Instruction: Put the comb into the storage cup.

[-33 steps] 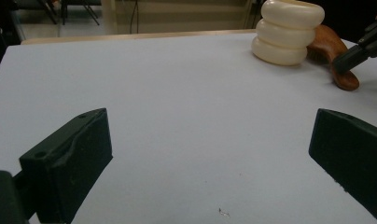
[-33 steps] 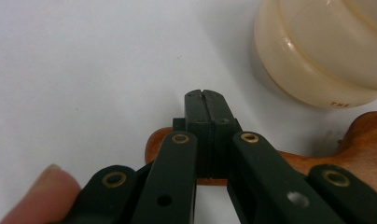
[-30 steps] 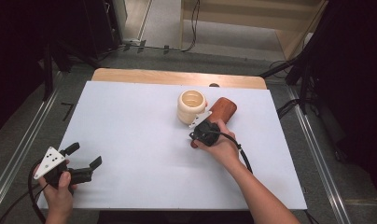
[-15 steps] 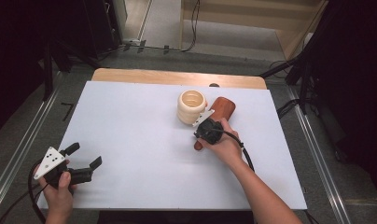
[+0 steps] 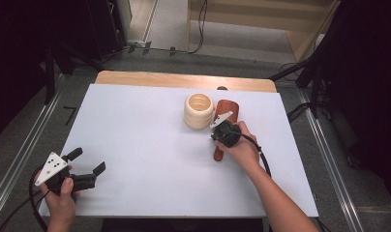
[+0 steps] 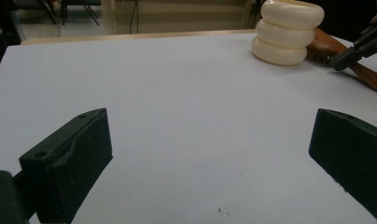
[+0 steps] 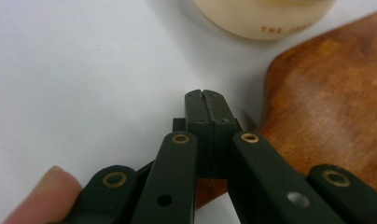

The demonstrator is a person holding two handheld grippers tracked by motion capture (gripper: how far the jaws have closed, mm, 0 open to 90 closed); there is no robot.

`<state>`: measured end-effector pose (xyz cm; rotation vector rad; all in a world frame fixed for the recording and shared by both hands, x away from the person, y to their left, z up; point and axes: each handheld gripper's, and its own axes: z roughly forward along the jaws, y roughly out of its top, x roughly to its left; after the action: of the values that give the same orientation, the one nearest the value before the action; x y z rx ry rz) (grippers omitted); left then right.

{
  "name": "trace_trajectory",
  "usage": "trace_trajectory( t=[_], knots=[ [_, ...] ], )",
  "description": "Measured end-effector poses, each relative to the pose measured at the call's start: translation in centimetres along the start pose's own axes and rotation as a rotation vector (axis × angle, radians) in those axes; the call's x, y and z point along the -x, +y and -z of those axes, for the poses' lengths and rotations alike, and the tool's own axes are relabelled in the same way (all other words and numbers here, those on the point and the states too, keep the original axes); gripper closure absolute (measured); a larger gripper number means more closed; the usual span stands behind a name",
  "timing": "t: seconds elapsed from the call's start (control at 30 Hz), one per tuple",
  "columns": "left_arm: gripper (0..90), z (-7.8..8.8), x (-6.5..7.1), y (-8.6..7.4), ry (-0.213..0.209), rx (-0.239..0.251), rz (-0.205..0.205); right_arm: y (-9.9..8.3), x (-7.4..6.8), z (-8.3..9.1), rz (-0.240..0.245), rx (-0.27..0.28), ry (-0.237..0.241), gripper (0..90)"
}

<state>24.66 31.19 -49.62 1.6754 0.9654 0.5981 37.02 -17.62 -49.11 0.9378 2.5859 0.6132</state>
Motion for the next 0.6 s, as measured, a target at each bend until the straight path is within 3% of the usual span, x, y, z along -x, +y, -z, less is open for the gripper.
trace_trajectory(
  t=[0.37, 0.4, 0.5, 0.6],
  knots=[
    [0.0, 0.0, 0.0, 0.0, 0.002, 0.000, 0.002, -0.6, 0.6, -0.1, -0.037, 0.000, -0.007, 87.6],
    [0.0, 0.0, 0.0, 0.0, 0.001, 0.002, 0.003, -0.7, 0.7, 0.5, -0.051, 0.027, -0.002, 80.3],
    [0.0, 0.0, 0.0, 0.0, 0.001, 0.002, 0.003, -0.7, 0.8, 1.4, -0.069, 0.065, -0.009, 73.2],
    [0.0, 0.0, 0.0, 0.0, 0.000, 0.002, 0.003, -1.1, 1.5, 3.2, -0.160, 0.106, -0.033, 61.2]
  ],
)
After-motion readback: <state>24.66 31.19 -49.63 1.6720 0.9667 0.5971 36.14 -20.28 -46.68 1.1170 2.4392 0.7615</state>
